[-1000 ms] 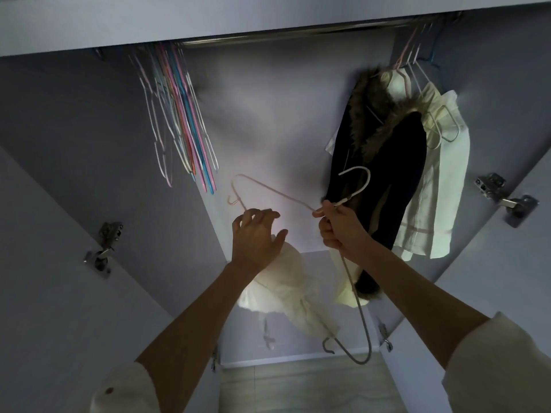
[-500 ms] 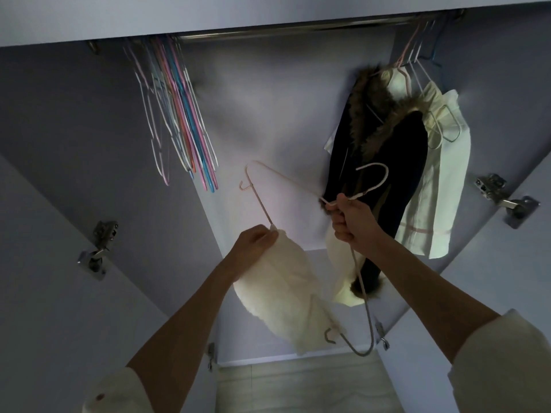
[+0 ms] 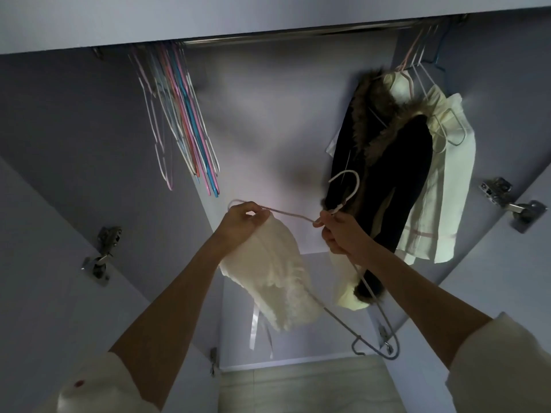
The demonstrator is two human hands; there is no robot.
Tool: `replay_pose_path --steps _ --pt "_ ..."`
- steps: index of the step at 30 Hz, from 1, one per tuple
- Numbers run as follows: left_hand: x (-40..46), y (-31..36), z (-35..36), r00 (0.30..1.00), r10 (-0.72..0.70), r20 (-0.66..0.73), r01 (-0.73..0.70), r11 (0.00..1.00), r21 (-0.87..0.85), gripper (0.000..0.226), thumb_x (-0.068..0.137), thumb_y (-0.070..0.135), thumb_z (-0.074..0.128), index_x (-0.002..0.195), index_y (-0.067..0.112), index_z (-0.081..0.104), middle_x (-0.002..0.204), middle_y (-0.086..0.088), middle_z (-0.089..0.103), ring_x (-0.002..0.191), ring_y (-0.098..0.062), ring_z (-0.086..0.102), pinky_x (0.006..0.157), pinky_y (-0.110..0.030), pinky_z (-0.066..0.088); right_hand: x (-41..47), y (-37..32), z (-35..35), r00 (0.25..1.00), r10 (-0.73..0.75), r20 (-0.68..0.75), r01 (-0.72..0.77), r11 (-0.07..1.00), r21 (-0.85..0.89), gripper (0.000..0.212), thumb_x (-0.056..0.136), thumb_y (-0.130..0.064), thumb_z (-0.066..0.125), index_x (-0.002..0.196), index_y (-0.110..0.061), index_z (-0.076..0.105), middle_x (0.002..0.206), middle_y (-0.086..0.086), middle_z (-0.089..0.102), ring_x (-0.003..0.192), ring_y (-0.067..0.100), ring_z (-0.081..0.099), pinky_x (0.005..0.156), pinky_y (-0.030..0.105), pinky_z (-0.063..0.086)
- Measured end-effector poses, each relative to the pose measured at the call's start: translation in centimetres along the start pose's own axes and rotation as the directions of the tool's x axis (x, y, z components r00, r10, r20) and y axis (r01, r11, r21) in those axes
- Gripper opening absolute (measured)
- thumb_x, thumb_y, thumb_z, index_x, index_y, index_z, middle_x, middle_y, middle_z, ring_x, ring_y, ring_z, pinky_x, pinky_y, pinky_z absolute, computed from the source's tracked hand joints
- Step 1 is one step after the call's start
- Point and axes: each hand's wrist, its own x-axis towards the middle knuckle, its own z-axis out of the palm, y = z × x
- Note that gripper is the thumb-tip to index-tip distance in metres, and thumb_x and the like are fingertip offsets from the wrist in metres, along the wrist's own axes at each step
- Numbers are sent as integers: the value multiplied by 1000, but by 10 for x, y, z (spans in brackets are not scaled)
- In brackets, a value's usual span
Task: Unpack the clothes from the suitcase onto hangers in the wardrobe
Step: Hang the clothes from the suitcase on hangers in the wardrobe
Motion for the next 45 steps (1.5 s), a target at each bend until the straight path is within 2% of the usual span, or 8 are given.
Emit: replay_pose_path --steps 4,11,15,18,28,37,41,45 --pt "-4 -9 6 997 -71 20 70 997 38 21 93 34 52 92 13 56 84 -5 59 68 -15 52 64 -21 42 -1 -8 3 999 -30 32 27 993 112 34 100 -22 35 71 -11 48 31 -10 28 24 0 20 28 9 17" --pt "-10 2 4 955 -118 274 234 864 -445 25 96 34 44 105 17 61 96 -4 66 90 -19 63 87 -35 49 2 -7 15 999 -48 19 48 999 24 34 100 -25 36 74 -11 53 31 -11 31 27 0 24 30 13 20" --pt "-4 -9 4 987 -136 86 129 989 77 19 92 34 55 89 15 55 84 -4 60 70 -16 55 63 -24 44 1 -15 12 995 -103 11 101 987 125 32 100 -20 36 72 -12 50 33 -12 27 27 0 19 31 10 17" --pt "-5 -19 9 995 -55 -85 84 913 399 21 89 32 56 99 13 55 90 -1 55 82 -19 53 71 -24 38 1 -21 8 993 -114 11 112 986 122 31 100 -19 37 72 -13 50 34 -12 28 28 0 19 31 10 17" --pt "-9 -51 5 989 135 -54 -108 931 349 8 92 11 51 100 9 54 108 -6 59 93 -19 53 80 -22 35 2 -16 5 988 -116 -102 121 992 43 30 98 -19 40 70 -13 49 31 -11 29 27 0 20 30 12 17" --pt "-12 -64 6 992 103 -76 -25 741 672 25 88 15 58 113 12 55 127 -10 45 117 -26 45 95 -31 42 -1 -18 8 988 -99 -119 105 994 41 31 98 -19 41 68 -12 48 39 -6 29 26 0 21 31 12 16" --pt "-18 -57 25 911 387 141 -365 600 712 46 90 28 56 135 23 47 147 -1 37 137 -23 29 111 -42 27 -3 -15 7 990 -106 -89 99 992 -85 31 98 -23 42 70 -14 51 44 -4 32 28 1 23 32 14 19" --pt "-11 -48 48 857 246 453 -515 349 783 41 95 39 43 136 33 43 147 11 37 141 -14 21 114 -51 -1 -9 -18 5 983 -179 -39 175 980 -92 31 99 -23 40 72 -14 53 33 -12 33 27 2 25 32 12 21"
